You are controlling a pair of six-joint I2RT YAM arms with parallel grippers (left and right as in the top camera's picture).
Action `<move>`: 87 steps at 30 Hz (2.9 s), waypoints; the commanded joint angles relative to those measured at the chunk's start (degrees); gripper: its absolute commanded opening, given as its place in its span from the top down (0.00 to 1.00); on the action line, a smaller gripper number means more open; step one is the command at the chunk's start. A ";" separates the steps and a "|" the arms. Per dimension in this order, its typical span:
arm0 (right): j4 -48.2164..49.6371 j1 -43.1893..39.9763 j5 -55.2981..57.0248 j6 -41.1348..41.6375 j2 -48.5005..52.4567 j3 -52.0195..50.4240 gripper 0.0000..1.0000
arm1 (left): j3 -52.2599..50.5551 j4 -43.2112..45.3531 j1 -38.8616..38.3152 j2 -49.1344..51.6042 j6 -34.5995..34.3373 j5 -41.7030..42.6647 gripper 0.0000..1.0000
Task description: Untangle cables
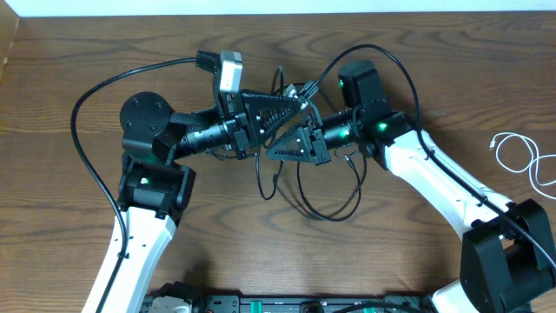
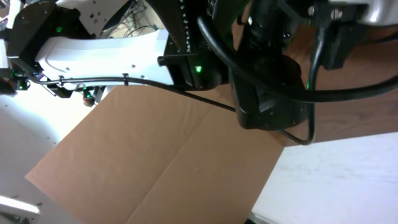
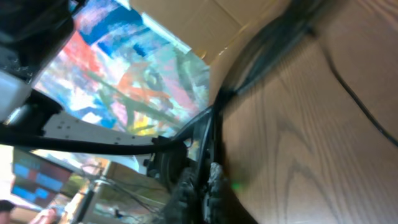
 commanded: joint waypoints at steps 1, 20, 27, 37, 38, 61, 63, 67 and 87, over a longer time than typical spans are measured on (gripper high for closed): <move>-1.64 -0.74 6.21 -1.62 0.26 0.00 0.99 | 0.74 -0.11 0.00 -0.46 4.42 0.20 0.93; 26.49 -19.45 -13.44 33.24 -1.77 0.42 0.99 | 0.61 -40.46 1.53 13.38 27.61 -52.89 0.93; 60.54 -28.55 -13.42 58.01 -2.01 0.42 0.99 | 0.61 -44.74 1.84 14.40 24.28 -65.75 0.92; 57.24 -34.42 -13.42 76.52 -1.99 0.39 0.99 | 0.61 -44.94 6.71 14.40 14.01 -67.17 0.93; 55.58 -34.29 -13.42 76.63 -1.99 0.31 0.99 | 0.61 -44.94 7.02 14.40 14.03 -67.17 0.93; 17.79 -30.84 19.41 30.64 -0.59 -12.96 0.99 | 0.61 -45.90 7.10 14.38 14.08 -65.02 0.93; 5.97 -30.29 21.59 21.51 -0.59 -10.56 0.99 | 0.61 -45.90 7.10 14.38 14.08 -65.02 0.92; -21.14 -29.97 25.99 4.09 -0.61 -1.68 0.99 | 0.61 -46.01 7.10 14.38 14.08 -65.02 0.92; -63.34 -29.51 95.10 -0.09 -0.61 15.50 0.99 | 0.61 -46.25 7.10 14.38 14.08 -65.05 0.93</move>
